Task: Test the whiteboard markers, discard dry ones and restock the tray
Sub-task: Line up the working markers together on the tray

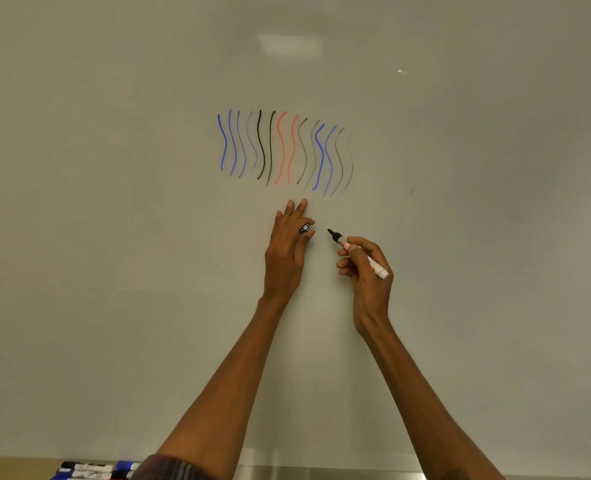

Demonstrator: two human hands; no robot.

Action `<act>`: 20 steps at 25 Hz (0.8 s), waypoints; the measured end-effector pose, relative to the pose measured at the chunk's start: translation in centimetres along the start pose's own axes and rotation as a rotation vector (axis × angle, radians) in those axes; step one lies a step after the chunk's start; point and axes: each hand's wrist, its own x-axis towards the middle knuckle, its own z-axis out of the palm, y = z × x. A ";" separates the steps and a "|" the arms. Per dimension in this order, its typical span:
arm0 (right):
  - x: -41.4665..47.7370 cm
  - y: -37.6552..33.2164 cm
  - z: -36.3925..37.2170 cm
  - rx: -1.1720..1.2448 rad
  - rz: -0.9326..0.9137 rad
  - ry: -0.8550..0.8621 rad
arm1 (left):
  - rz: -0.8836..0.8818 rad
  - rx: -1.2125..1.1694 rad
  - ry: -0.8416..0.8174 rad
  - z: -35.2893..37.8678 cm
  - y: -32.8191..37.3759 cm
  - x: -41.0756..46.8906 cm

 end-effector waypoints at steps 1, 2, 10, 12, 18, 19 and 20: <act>-0.5 0.2 -0.2 0.033 0.046 -0.002 | -0.048 -0.043 0.018 -0.2 0.5 -0.4; -0.9 0.4 -0.3 0.067 0.093 -0.011 | -0.095 -0.084 0.044 -0.4 0.9 -0.9; -3.6 1.1 -0.3 0.166 0.226 -0.120 | -0.657 -0.527 0.324 -2.0 4.5 -3.3; -4.0 1.2 -0.2 0.156 0.230 -0.126 | -0.718 -0.594 0.357 -2.1 4.5 -3.6; -5.1 1.5 -0.1 0.100 0.254 -0.151 | -0.804 -0.693 0.337 -2.3 4.6 -5.5; -5.2 1.6 0.0 0.081 0.250 -0.160 | -0.805 -0.694 0.327 -2.3 4.7 -5.7; -5.5 1.8 0.1 0.064 0.247 -0.165 | -0.811 -0.691 0.322 -2.4 4.8 -6.0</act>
